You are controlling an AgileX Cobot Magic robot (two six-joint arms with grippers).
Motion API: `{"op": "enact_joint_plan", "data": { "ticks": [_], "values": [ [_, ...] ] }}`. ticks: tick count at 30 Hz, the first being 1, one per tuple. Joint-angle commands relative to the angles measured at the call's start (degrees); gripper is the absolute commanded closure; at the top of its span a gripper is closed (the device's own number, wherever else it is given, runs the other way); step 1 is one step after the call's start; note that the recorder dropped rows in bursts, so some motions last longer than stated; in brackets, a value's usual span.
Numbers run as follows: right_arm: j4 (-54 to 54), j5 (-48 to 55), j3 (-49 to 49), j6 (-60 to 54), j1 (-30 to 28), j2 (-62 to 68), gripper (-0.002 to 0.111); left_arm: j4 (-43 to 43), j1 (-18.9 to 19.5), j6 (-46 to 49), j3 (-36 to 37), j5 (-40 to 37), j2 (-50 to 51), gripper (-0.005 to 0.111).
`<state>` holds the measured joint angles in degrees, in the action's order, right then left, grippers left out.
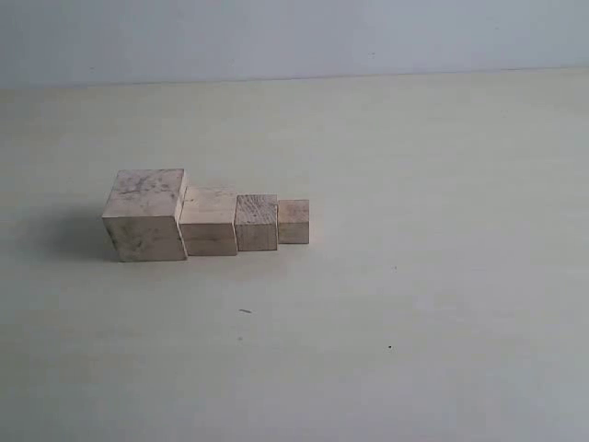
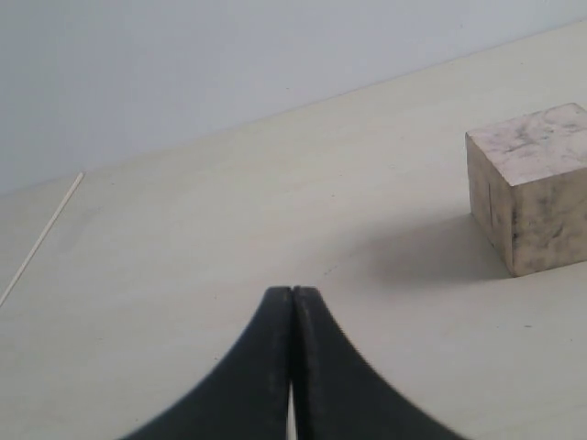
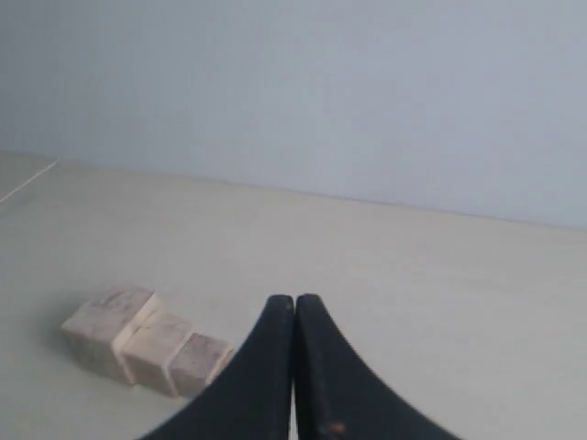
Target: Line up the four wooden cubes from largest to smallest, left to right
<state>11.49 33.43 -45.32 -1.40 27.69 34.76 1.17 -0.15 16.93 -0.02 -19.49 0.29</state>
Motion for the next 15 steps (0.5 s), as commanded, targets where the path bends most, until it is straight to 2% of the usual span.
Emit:
{"op": "enact_joint_plan", "data": {
  "ticks": [1, 7, 15],
  "values": [
    [1.52, -8.12, 8.04, 0.10, -9.50, -5.71, 0.108, -0.05, -0.38, -0.19, 0.02, 0.77, -0.29, 0.107],
    [1.52, -18.77, 19.68, 0.10, -20.37, -14.32, 0.108, -0.05, -0.38, -0.19, 0.02, 0.77, -0.29, 0.107],
    [1.41, -21.13, 29.41, -0.12, -29.56, -23.18, 0.108, -0.05, -0.38, -0.19, 0.02, 0.77, -0.29, 0.107]
  ]
}}
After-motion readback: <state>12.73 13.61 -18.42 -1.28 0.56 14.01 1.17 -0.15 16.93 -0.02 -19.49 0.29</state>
